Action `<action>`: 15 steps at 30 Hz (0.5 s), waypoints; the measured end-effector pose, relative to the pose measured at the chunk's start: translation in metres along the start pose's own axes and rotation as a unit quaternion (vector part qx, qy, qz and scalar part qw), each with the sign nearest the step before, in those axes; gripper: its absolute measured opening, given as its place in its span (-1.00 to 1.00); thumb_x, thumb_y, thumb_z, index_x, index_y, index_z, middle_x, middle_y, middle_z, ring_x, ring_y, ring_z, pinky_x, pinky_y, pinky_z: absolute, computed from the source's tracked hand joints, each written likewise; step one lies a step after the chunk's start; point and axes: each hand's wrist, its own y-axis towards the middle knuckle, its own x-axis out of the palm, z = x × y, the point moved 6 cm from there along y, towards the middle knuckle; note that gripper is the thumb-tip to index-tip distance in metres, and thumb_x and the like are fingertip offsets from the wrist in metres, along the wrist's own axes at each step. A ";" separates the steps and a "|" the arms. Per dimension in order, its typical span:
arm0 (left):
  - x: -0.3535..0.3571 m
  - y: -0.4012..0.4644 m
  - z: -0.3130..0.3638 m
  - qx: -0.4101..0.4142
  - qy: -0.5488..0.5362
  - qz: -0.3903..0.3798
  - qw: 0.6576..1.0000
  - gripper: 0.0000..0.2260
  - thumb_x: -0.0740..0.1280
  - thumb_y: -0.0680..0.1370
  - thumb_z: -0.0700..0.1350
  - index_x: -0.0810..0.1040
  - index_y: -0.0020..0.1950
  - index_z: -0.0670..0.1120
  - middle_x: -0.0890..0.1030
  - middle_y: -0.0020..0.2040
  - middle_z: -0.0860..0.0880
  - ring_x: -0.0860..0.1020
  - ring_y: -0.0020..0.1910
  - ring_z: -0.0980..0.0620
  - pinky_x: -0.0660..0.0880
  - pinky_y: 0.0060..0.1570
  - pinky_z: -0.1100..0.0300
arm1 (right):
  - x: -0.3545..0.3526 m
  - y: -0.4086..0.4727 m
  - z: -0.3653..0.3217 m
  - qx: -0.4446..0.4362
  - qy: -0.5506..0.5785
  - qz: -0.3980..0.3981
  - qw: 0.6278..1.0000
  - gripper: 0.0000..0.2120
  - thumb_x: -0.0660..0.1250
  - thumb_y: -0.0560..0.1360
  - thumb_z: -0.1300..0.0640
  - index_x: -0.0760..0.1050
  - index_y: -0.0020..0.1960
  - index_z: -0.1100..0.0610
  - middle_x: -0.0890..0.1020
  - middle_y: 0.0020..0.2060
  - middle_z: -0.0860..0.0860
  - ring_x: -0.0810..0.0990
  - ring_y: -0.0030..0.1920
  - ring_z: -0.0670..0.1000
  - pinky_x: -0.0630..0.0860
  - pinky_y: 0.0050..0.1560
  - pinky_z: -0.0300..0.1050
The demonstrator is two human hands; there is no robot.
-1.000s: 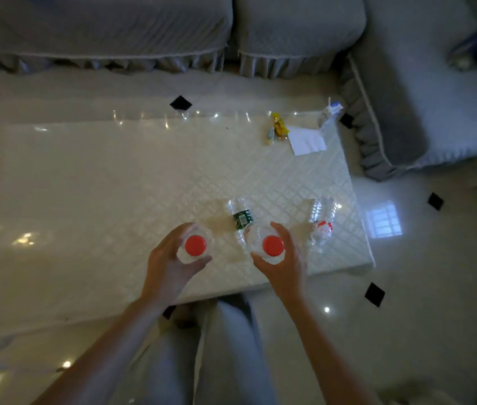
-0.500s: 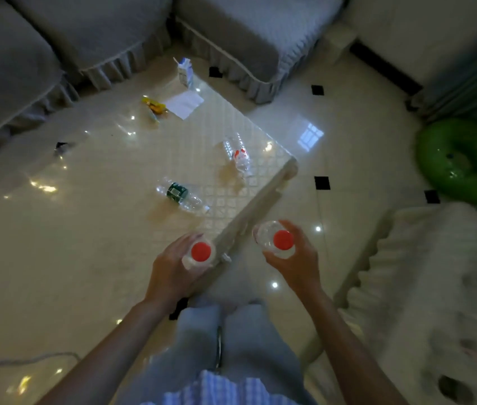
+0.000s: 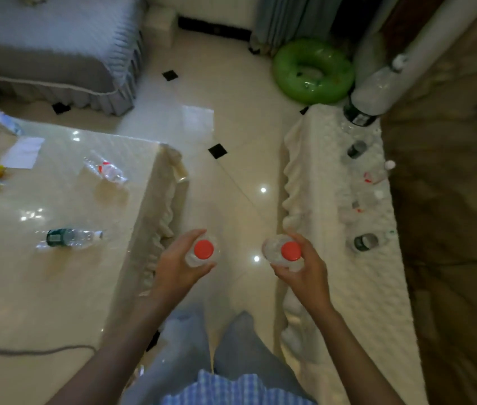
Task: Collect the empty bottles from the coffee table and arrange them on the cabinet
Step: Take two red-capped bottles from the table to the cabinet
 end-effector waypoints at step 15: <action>0.227 0.011 0.142 0.111 -0.048 -0.265 0.957 -0.47 0.56 0.30 -0.15 0.46 0.12 0.27 0.56 0.02 0.35 0.50 0.02 0.40 0.32 -0.02 0.58 | -0.172 -0.099 0.127 0.170 0.006 0.187 0.967 -0.36 0.51 0.23 -0.07 0.39 0.27 -0.14 0.52 0.19 -0.19 0.48 0.20 -0.19 0.41 0.21 -0.21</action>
